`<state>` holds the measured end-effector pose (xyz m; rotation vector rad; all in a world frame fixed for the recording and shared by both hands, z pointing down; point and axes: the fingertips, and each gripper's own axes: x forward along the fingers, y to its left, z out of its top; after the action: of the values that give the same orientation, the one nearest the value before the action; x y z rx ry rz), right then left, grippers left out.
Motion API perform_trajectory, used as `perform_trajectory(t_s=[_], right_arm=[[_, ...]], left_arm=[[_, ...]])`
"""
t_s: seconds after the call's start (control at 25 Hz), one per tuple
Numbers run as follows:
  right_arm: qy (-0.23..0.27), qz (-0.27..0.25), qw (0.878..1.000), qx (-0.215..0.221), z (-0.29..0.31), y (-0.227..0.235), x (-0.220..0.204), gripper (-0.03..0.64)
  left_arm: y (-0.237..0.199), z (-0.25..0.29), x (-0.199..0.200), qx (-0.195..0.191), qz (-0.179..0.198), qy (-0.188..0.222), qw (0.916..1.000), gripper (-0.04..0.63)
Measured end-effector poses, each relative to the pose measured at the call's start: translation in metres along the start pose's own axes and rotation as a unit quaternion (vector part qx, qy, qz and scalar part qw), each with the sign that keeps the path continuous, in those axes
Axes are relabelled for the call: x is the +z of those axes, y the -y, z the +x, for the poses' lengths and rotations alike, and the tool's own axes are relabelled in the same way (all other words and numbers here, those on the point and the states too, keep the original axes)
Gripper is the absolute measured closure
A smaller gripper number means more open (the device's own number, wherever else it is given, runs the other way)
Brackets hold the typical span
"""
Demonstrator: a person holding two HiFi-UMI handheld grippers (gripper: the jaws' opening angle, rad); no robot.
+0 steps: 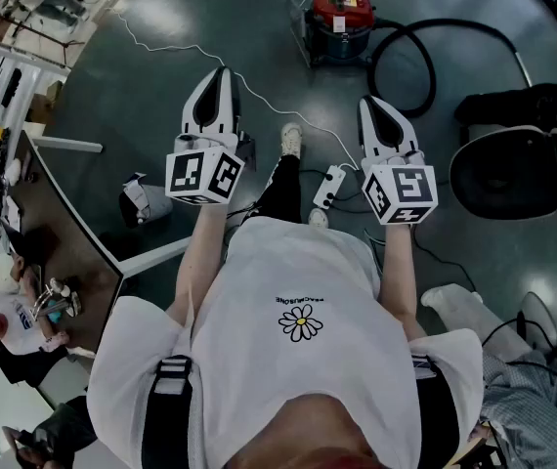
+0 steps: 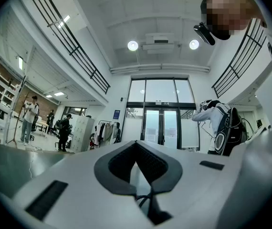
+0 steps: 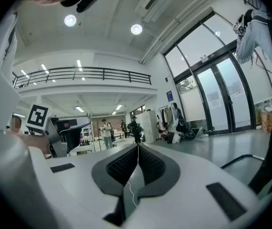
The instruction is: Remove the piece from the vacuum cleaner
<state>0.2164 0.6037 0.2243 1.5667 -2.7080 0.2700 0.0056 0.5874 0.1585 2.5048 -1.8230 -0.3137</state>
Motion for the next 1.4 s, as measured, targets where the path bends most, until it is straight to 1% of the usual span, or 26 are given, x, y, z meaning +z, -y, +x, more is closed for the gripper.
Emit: perform_trajectory(t_s=[0.16, 0.36, 0.48, 0.6, 0.68, 0.84, 1.0, 1.08, 1.16, 1.28, 1.4], right_arm=[[0.001, -0.009, 1.0, -0.013, 0.032, 0.011, 0.002, 0.603], [-0.019, -0.01, 1.0, -0.022, 0.087, 0.025, -0.001, 0.603], [-0.031, -0.015, 0.999, -0.027, 0.138, 0.029, 0.001, 0.603], [-0.051, -0.017, 0.998, -0.029, 0.194, 0.027, 0.0, 0.603], [-0.06, -0.008, 0.998, -0.027, 0.233, 0.027, 0.0, 0.603], [-0.059, 0.024, 0.997, -0.036, 0.314, 0.037, 0.01, 0.603], [-0.07, 0.027, 0.996, -0.046, 0.375, 0.047, 0.011, 0.603], [-0.076, 0.026, 0.996, -0.049, 0.394, 0.052, 0.008, 0.603], [-0.093, 0.027, 0.994, -0.052, 0.4, 0.052, 0.0, 0.603], [-0.113, 0.025, 0.992, -0.056, 0.415, 0.057, -0.006, 0.603], [-0.124, 0.025, 0.991, -0.054, 0.438, 0.068, -0.011, 0.603]], left_arm=[[-0.027, 0.033, -0.01, 0.0, -0.018, 0.005, 0.9998, 0.591], [-0.062, 0.083, -0.026, -0.01, -0.028, -0.003, 0.9996, 0.591], [-0.096, 0.12, -0.037, -0.014, -0.03, -0.014, 0.9994, 0.591], [-0.135, 0.161, -0.048, -0.013, -0.041, -0.028, 0.9987, 0.591], [-0.159, 0.191, -0.055, -0.016, -0.043, -0.034, 0.9984, 0.591], [-0.204, 0.251, -0.068, -0.024, -0.048, -0.047, 0.9975, 0.591], [-0.238, 0.297, -0.087, -0.032, -0.057, -0.062, 0.9959, 0.591], [-0.249, 0.313, -0.095, -0.031, -0.062, -0.065, 0.9955, 0.591], [-0.255, 0.314, -0.1, -0.029, -0.069, -0.07, 0.9948, 0.591], [-0.266, 0.323, -0.105, -0.028, -0.069, -0.077, 0.9942, 0.591], [-0.281, 0.34, -0.115, -0.013, -0.072, -0.087, 0.9934, 0.591]])
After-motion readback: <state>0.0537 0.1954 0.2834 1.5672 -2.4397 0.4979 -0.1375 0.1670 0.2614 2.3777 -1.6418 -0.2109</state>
